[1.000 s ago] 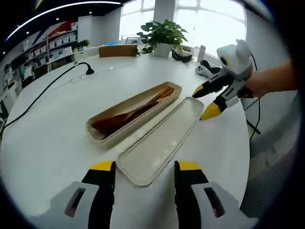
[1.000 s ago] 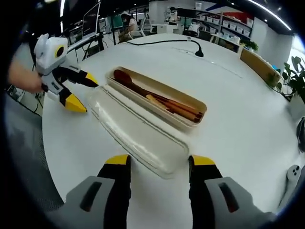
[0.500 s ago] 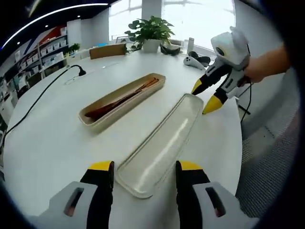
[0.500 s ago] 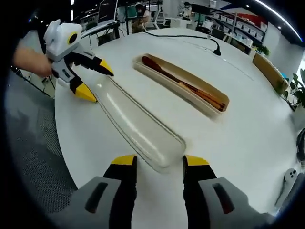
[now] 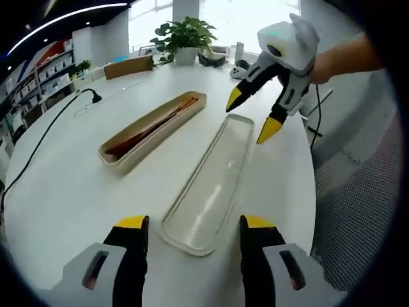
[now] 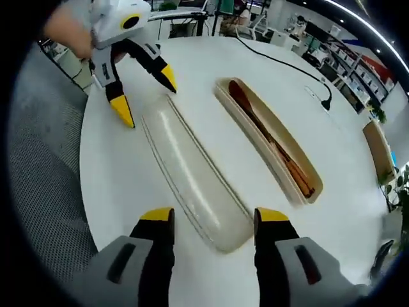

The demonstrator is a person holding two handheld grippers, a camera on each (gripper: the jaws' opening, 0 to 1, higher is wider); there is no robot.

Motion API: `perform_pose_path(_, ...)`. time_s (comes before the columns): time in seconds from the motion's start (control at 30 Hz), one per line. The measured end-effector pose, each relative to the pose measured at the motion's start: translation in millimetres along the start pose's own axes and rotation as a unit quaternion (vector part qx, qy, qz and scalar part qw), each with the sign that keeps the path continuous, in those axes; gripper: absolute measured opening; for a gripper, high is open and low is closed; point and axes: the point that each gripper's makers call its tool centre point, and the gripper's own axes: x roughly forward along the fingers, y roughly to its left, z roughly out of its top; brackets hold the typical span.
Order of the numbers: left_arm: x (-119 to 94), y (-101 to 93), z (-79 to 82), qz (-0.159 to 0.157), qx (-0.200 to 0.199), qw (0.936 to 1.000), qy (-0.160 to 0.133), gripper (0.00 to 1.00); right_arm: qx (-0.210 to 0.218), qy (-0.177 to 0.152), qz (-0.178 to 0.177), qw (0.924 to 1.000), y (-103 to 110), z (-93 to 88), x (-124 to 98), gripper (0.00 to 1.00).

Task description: Arrange the utensils inside the cutlery case until each visible utensil rests in its matching compartment.

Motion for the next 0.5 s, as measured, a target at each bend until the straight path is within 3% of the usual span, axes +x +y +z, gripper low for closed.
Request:
perform_pose_path(0.13, -0.2, -1.2, 2.4, -0.001, 0.016, 0.9998, -0.006, 0.54, -0.032, 0.02, 0.01, 0.9993, 2.7, -2.5, 5.2, 0.48)
perform_pose_path(0.17, 0.3, -2.4, 2.3, -0.001, 0.016, 0.9998, -0.007, 0.53, -0.021, 0.005, 0.014, 0.9997, 3.5, 2.4, 5.6, 0.45)
perform_pose_path(0.23, 0.4, -2.6, 3.5, -0.003, 0.016, 0.9998, -0.007, 0.53, -0.025, 0.011, 0.021, 0.9994, 4.8, 0.6, 6.9, 0.4)
perform_pose_path(0.27, 0.2, -3.1, 3.9, -0.005, 0.015, 0.9998, -0.007, 0.52, -0.032, -0.005, 0.035, 0.9989, 8.9, 7.0, 8.7, 0.4)
perform_pose_path(0.37, 0.3, -4.0, 4.4, -0.007, 0.015, 0.9998, -0.007, 0.52, -0.034, -0.001, 0.038, 0.9987, 9.6, 6.3, 7.6, 0.4)
perform_pose_path(0.47, -0.3, -6.3, 4.6, -0.012, 0.019, 0.9997, -0.008, 0.5, -0.016, 0.012, 0.094, 0.9954, 25.7, 1.4, 6.2, 0.39)
perform_pose_path(0.5, -0.2, -6.6, 4.7, -0.012, 0.02, 0.9997, -0.007, 0.5, -0.019, 0.005, 0.084, 0.9963, 21.6, 2.0, 4.8, 0.39)
